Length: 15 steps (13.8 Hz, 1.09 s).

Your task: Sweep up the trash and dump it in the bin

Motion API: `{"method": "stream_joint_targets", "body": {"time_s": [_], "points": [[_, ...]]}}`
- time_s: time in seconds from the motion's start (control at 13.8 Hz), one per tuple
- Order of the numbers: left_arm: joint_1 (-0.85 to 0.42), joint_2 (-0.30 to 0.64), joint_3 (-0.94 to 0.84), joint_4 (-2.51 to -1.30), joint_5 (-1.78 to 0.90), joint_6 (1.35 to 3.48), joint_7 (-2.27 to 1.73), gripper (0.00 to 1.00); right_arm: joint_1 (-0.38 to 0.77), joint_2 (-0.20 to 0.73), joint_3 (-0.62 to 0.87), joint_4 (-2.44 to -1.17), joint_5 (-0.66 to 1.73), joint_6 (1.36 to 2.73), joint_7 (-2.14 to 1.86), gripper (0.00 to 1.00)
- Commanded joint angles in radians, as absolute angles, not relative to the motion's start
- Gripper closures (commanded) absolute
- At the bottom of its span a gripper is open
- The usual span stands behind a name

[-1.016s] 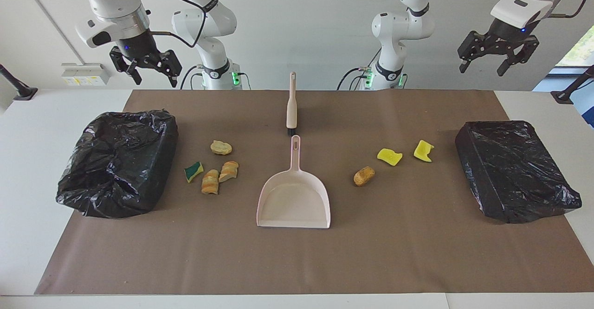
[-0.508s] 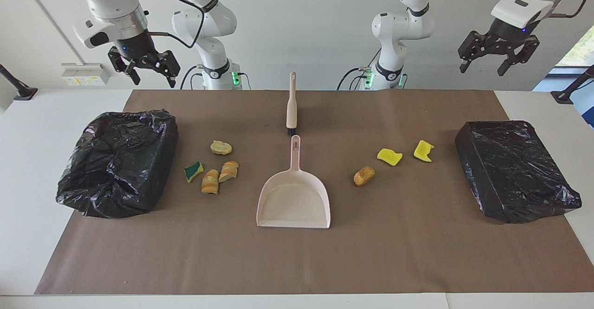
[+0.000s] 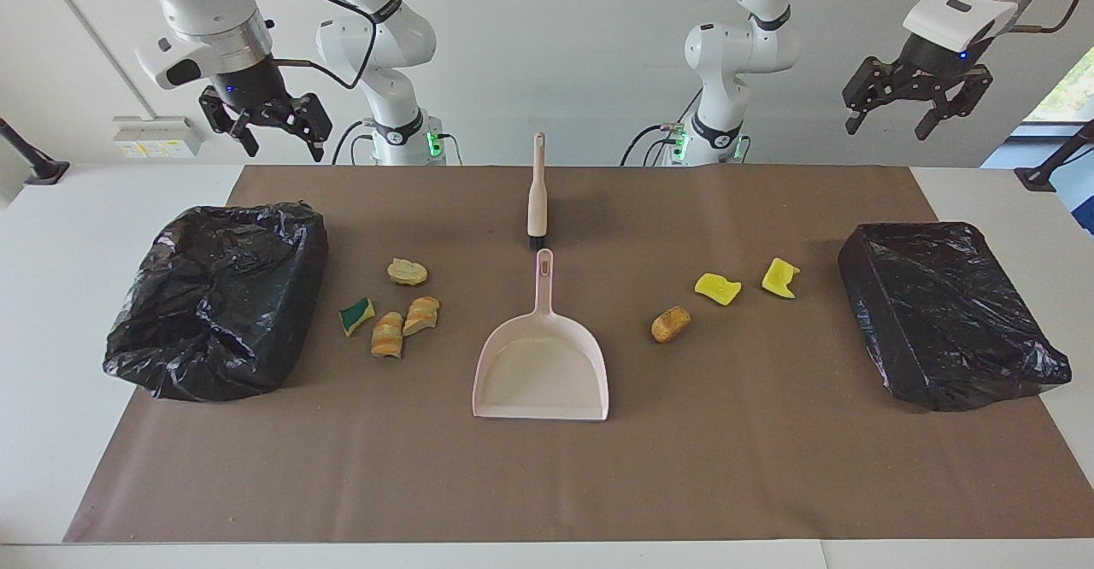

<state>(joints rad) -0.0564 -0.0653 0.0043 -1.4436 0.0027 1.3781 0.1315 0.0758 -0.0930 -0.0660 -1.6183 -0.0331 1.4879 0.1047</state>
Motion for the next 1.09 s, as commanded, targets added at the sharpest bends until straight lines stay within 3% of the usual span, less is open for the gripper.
{"method": "stream_joint_targets", "body": {"time_s": [0.0,1.02], "points": [[-0.057,-0.083,0.005,-1.457,-0.011,1.374,0.120,0.00,0.064,-0.115,-0.064,-1.641,-0.015,1.493,0.077,0.00],[-0.057,-0.086,0.005,-1.456,-0.012,1.361,0.121,0.00,0.066,-0.112,-0.063,-1.638,-0.014,1.517,0.086,0.00]]}}
